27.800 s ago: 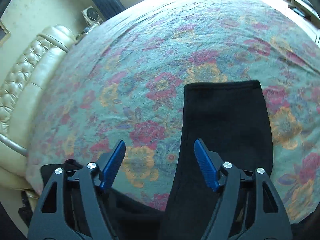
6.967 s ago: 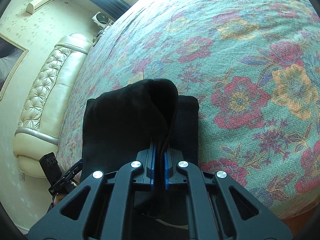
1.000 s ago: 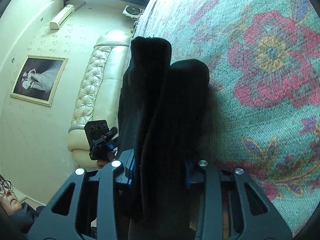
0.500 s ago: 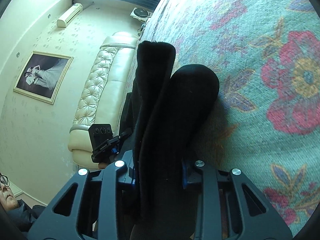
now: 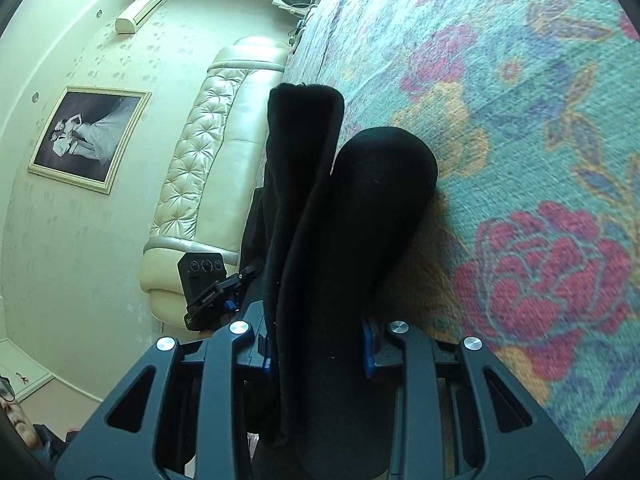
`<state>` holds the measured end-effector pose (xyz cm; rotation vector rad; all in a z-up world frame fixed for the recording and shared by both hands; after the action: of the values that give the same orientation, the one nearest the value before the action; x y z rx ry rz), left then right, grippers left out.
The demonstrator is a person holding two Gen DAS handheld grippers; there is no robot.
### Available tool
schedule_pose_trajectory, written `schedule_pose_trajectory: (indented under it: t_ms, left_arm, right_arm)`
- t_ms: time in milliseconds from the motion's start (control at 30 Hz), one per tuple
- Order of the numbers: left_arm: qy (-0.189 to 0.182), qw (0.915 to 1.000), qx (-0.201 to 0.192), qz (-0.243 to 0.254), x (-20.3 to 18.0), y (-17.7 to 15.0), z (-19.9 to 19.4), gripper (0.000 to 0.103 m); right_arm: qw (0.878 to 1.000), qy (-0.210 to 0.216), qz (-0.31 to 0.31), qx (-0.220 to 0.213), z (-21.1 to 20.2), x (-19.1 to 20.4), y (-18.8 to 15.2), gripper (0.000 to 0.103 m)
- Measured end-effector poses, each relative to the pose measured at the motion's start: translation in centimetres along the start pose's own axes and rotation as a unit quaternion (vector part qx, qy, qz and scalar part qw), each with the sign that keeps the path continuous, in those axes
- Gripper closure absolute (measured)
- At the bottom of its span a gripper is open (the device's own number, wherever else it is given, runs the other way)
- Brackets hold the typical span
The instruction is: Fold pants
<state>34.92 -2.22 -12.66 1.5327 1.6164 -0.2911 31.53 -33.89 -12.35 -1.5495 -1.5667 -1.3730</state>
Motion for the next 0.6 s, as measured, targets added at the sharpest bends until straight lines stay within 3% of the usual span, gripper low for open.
schedule_pose_trajectory:
  t_ms: [167,233,300,367,400,467,600]
  left_arm:
    - [-0.004,1.0000,-0.005,-0.001,0.8,-0.3,-0.2,0.076]
    - [0.004,0.9999,-0.012,0.002,0.5,-0.2,-0.1,0.066]
    - [0.030,0.9991,-0.029,0.010,0.5,-0.3,-0.5,0.036]
    - [0.053,0.9972,-0.048,0.020,0.1,-0.1,-1.2,0.022]
    - [0.070,0.9958,-0.054,0.025,0.0,-0.1,-1.5,0.021]
    - [0.107,0.9920,-0.058,0.033,0.0,-0.6,-2.3,0.019]
    - [0.171,0.9800,-0.087,0.053,-0.3,-2.5,-4.7,0.018]
  right_arm:
    - [1.000,0.013,0.009,0.000,1.4,0.1,0.6,0.073]
    - [1.000,0.012,0.010,-0.001,1.0,-0.1,0.4,0.072]
    - [1.000,0.005,0.009,-0.002,0.5,-0.3,0.2,0.067]
    - [1.000,-0.012,0.004,-0.009,0.1,0.0,0.2,0.060]
    - [1.000,-0.027,-0.001,-0.014,-0.3,0.0,0.1,0.057]
    - [0.998,-0.058,-0.011,-0.034,-1.5,0.4,0.1,0.042]
    - [0.980,-0.176,-0.048,-0.075,-4.2,1.8,-0.7,0.036]
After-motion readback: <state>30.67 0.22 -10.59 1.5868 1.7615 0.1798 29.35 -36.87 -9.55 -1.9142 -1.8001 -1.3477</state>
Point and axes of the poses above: each gripper's, at about its wrist camera, not at the fingertips, and z roughly the way its jaws point, x to its left, y to its top, the point moved 9 cm from there along z, roughly the way its jaws point, and after that the axes turned 5 degrees about -z, right-handed, at the moved point
